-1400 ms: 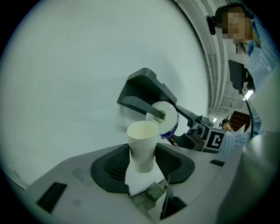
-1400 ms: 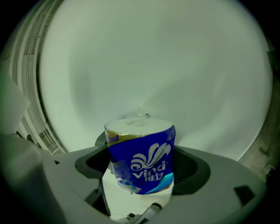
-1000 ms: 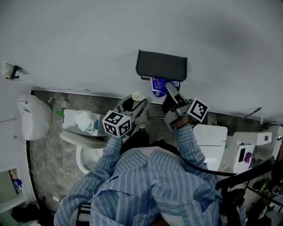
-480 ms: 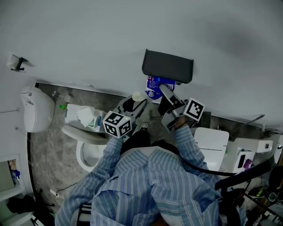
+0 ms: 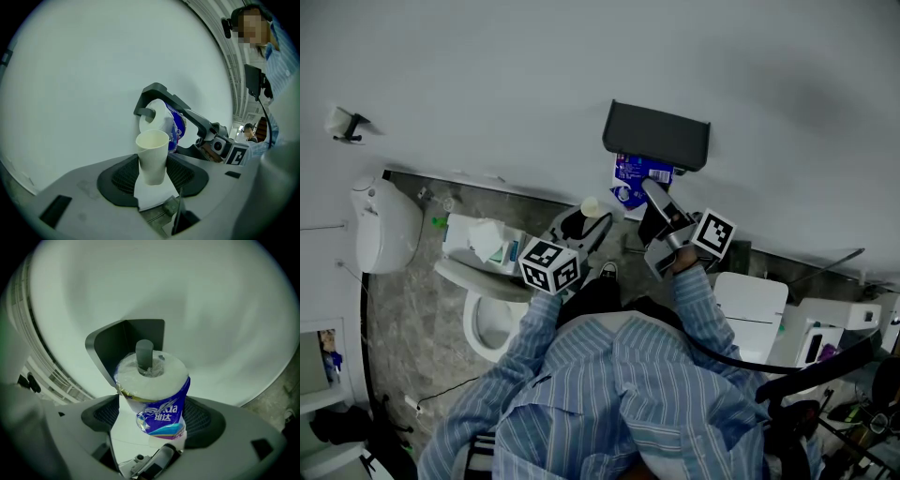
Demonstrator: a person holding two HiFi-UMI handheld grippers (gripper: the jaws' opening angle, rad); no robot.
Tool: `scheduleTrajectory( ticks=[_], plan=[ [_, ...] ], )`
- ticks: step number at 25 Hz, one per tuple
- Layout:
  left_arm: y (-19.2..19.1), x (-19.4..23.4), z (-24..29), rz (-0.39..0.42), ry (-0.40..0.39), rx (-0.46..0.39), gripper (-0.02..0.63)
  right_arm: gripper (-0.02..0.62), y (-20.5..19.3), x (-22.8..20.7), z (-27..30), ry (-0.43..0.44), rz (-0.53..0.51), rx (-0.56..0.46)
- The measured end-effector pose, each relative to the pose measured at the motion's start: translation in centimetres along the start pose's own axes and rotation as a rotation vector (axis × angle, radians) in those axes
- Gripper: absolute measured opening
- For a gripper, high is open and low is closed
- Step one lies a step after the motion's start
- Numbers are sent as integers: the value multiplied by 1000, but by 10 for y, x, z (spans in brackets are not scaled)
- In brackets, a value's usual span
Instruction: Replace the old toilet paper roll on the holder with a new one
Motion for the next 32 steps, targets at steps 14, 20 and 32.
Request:
scheduleTrajectory(
  ticks=[14,20,32],
  plan=[
    [-21,-47,-17,0,6,-10,183,413,-16,4,-59,-31,3,31],
    [-37,-75,-28,-8,21,-19,183,407,-36,24,-86,-39,-149,127],
    [-74,-118,-60,-7,64,8,183,185,-75,20,-142,-135,-279,219]
  ],
)
Point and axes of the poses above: the fingertips, and each gripper's own axes: z forward along the fingers, x to its left, y out of its top, the point moved 1 cm from there along -z, backward along the fingers, and after that the axes turned 5 degrees about -z, right-handed, at the moved point
